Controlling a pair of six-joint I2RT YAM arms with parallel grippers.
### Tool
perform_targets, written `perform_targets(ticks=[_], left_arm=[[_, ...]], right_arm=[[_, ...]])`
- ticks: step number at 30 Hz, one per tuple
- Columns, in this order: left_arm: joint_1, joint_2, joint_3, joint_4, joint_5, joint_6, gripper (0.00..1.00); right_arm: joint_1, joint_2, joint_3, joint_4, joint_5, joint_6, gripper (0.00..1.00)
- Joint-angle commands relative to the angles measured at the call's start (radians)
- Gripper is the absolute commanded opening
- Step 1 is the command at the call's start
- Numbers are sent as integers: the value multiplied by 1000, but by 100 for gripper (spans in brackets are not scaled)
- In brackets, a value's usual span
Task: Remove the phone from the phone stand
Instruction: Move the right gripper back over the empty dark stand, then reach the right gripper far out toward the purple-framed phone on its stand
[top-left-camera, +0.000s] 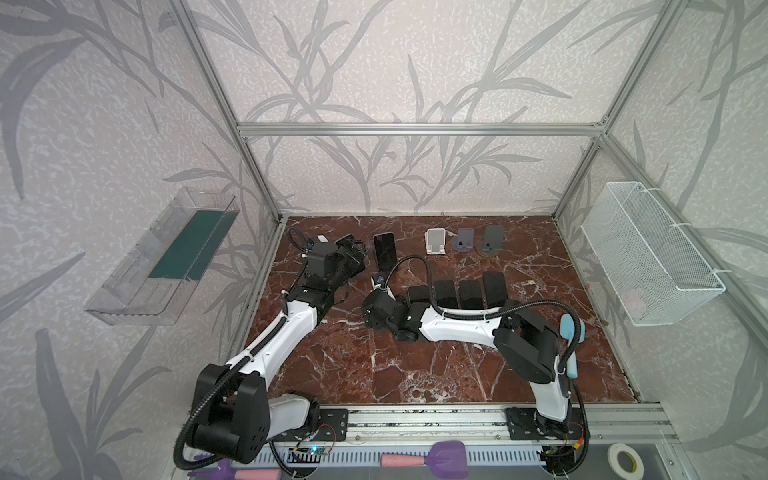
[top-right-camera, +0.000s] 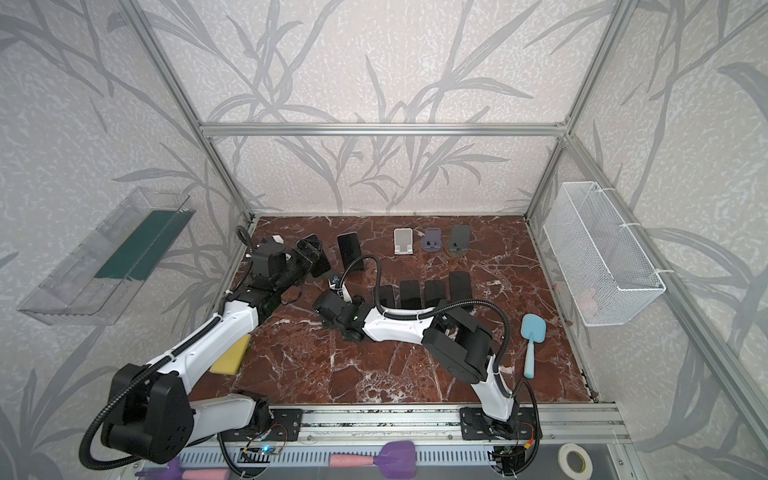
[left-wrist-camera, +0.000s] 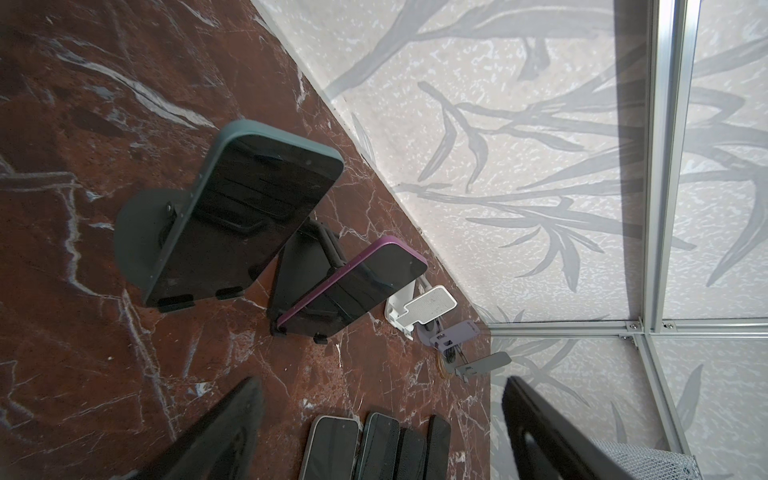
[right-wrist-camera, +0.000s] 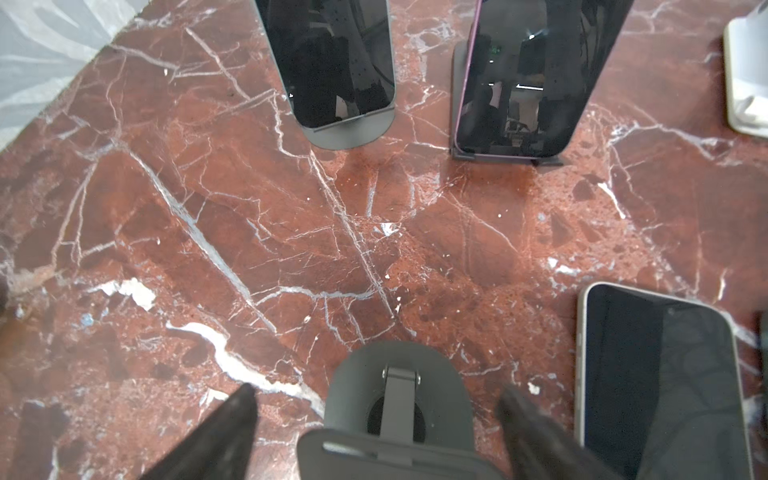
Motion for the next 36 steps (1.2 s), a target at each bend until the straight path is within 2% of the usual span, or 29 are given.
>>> perform_targets(ticks=[1, 6, 12, 28, 34, 36], left_arm=[[-2, -25, 17, 19, 4, -1, 91], [-1, -24, 16, 17, -2, 1, 90], [-2, -25, 15, 18, -5, 3, 91], [-1, -37, 12, 18, -11, 0, 90], [-1, -38, 9, 17, -19, 1, 90], [1, -39, 9, 17, -20, 4, 91]], right_arm=[[1, -7, -26, 16, 0, 15, 79], [14, -51, -68, 36, 23, -8, 67], [15, -104, -133, 83, 40, -28, 59], [6, -241, -171, 96, 78, -117, 55], [-59, -320, -228, 97, 83, -136, 55], [-108, -348, -241, 99, 80, -145, 55]])
